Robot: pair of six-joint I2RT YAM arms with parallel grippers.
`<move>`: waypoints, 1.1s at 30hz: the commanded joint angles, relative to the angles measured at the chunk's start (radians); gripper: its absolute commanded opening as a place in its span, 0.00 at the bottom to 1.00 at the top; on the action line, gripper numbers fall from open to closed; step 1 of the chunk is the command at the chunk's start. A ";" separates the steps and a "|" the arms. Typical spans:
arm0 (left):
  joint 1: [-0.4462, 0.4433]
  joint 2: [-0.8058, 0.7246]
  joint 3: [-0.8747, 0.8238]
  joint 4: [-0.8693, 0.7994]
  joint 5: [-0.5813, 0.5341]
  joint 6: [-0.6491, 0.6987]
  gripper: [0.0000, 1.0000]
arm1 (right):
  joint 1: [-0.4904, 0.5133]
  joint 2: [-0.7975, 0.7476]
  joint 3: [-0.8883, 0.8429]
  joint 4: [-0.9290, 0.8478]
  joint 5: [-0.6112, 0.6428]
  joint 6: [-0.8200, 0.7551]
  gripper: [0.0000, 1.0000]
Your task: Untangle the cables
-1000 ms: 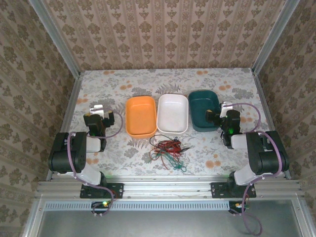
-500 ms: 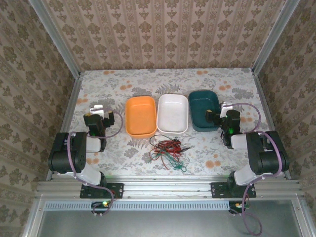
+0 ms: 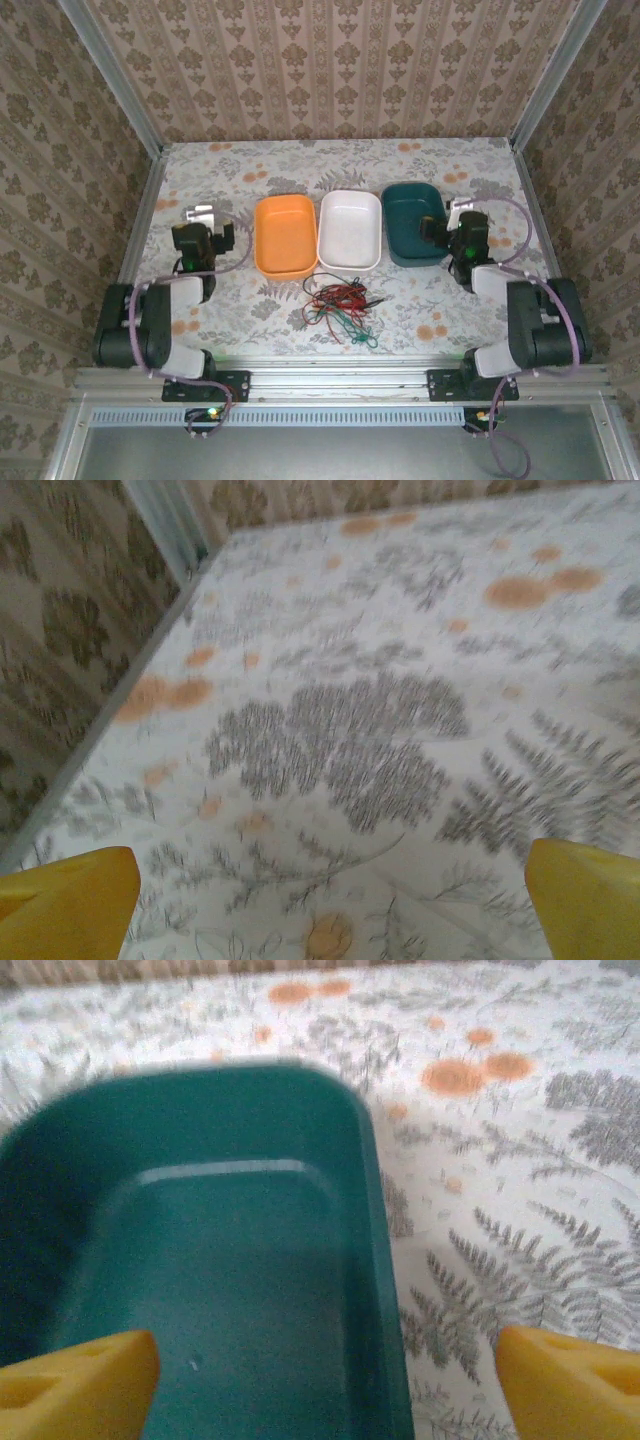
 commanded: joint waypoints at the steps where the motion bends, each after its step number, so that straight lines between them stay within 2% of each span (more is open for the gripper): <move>1: -0.061 -0.208 0.118 -0.278 -0.183 0.020 1.00 | 0.037 -0.163 0.074 -0.262 0.129 0.194 0.79; 3: -0.103 -0.305 0.151 -0.412 -0.360 -0.096 1.00 | 0.113 -0.261 0.055 -0.349 0.248 0.283 0.78; 4: -0.110 -0.356 0.178 -0.530 -0.365 -0.181 1.00 | 0.150 -0.302 0.062 -0.413 0.272 0.312 0.77; 6: -0.167 -0.455 0.220 -0.780 -0.320 -0.327 1.00 | 0.231 -0.376 0.093 -0.552 0.213 0.324 0.76; 9: -0.366 -0.583 0.176 -0.940 -0.303 -0.501 1.00 | 0.354 -0.454 0.140 -0.753 0.050 0.314 0.76; 12: -0.593 -0.694 0.057 -0.929 -0.240 -0.689 1.00 | 0.469 -0.497 0.156 -0.920 -0.075 0.336 0.74; 15: -0.832 -0.716 -0.047 -0.836 -0.274 -0.819 1.00 | 0.573 -0.531 0.138 -1.022 -0.120 0.387 0.74; 17: -0.973 -0.672 -0.070 -0.764 -0.323 -0.829 1.00 | 0.627 -0.554 0.112 -1.024 -0.161 0.422 0.73; 19: -1.063 -0.577 -0.042 -0.735 -0.335 -0.806 1.00 | 0.669 -0.575 0.090 -0.994 -0.206 0.453 0.72; 24: -1.099 -0.316 0.143 -0.871 -0.229 -0.694 1.00 | 0.757 -0.545 0.101 -0.971 -0.276 0.482 0.67; 27: -1.099 -0.227 0.212 -0.927 -0.239 -0.686 1.00 | 0.816 -0.507 0.109 -0.956 -0.289 0.491 0.61; 30: -1.097 -0.214 0.223 -0.940 -0.296 -0.741 1.00 | 0.873 -0.443 0.123 -0.930 -0.327 0.487 0.57; 33: -1.071 -0.254 0.193 -0.948 -0.343 -0.863 1.00 | 0.933 -0.350 0.154 -0.928 -0.345 0.455 0.56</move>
